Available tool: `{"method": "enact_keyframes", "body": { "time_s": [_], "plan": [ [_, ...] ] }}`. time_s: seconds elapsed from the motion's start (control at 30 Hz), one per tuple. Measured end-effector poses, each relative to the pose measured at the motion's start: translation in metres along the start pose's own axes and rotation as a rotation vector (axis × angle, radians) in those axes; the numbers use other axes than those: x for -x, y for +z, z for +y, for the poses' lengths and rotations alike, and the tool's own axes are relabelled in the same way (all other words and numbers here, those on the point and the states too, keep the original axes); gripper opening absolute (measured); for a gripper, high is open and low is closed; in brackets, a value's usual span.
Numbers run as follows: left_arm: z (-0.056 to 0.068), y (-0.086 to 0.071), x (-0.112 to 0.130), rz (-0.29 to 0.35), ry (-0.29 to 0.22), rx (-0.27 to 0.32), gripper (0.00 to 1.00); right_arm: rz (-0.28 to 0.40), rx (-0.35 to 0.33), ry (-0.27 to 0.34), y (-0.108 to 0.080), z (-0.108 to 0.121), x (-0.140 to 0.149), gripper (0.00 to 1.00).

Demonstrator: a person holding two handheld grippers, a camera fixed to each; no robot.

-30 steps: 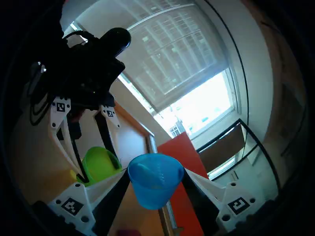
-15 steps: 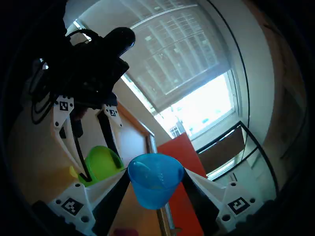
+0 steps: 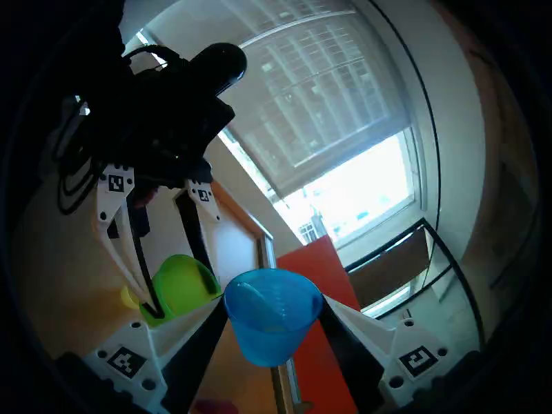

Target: Pour water

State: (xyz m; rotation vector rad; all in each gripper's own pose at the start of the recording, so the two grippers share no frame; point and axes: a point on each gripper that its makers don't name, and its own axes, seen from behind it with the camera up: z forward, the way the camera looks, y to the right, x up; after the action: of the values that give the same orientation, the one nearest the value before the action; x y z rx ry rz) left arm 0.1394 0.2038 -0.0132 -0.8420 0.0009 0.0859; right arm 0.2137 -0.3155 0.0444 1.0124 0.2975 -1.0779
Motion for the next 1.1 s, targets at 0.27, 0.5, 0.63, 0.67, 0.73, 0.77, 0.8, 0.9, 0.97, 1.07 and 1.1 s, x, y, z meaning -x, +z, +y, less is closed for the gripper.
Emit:
{"method": "enact_keyframes", "body": {
  "time_s": [0.27, 0.5, 0.63, 0.67, 0.73, 0.77, 0.8, 0.9, 0.97, 1.07, 1.1],
  "plan": [
    [-0.0019, -0.0008, 0.0012, 0.002, 0.007, -0.007, 0.89, -0.002, -0.004, -0.02, 0.0032, 0.0006, -0.0019, 0.92],
    [-0.0026, -0.0012, 0.0008, 0.004, 0.006, -0.009, 0.89, -0.004, -0.004, -0.036, 0.0049, 0.0009, -0.0023, 0.92],
    [-0.0022, -0.001, 0.0009, 0.004, 0.007, -0.009, 0.89, -0.005, -0.001, -0.047, 0.0056, 0.0019, -0.0036, 0.92],
    [-0.0021, -0.001, 0.0008, 0.004, 0.007, -0.009, 0.89, -0.005, -0.001, -0.05, 0.0057, 0.0022, -0.004, 0.92],
    [-0.0018, -0.0011, 0.0003, 0.005, 0.007, -0.008, 0.89, -0.005, 0.0, -0.055, 0.006, 0.0024, -0.005, 0.92],
    [-0.0016, -0.0011, 0.0, 0.006, 0.007, -0.008, 0.89, -0.005, 0.0, -0.057, 0.0061, 0.0024, -0.0054, 0.92],
    [-0.0015, -0.0012, 0.0, 0.006, 0.007, -0.008, 0.89, -0.006, 0.0, -0.06, 0.0063, 0.0025, -0.0057, 0.92],
    [-0.0012, -0.0012, 0.0001, 0.006, 0.008, -0.008, 0.89, -0.008, 0.002, -0.072, 0.0067, 0.0027, -0.0059, 0.92],
    [-0.0012, -0.0012, 0.0002, 0.006, 0.008, -0.008, 0.89, -0.01, 0.003, -0.078, 0.0068, 0.003, -0.0056, 0.92],
    [-0.001, -0.0009, 0.0003, 0.007, 0.008, -0.009, 0.89, -0.011, 0.004, -0.083, 0.0066, 0.0039, -0.0053, 0.92],
    [-0.0009, -0.0007, 0.0006, 0.006, 0.008, -0.008, 0.89, -0.011, 0.005, -0.085, 0.0067, 0.0043, -0.0052, 0.92]
  ]
}}
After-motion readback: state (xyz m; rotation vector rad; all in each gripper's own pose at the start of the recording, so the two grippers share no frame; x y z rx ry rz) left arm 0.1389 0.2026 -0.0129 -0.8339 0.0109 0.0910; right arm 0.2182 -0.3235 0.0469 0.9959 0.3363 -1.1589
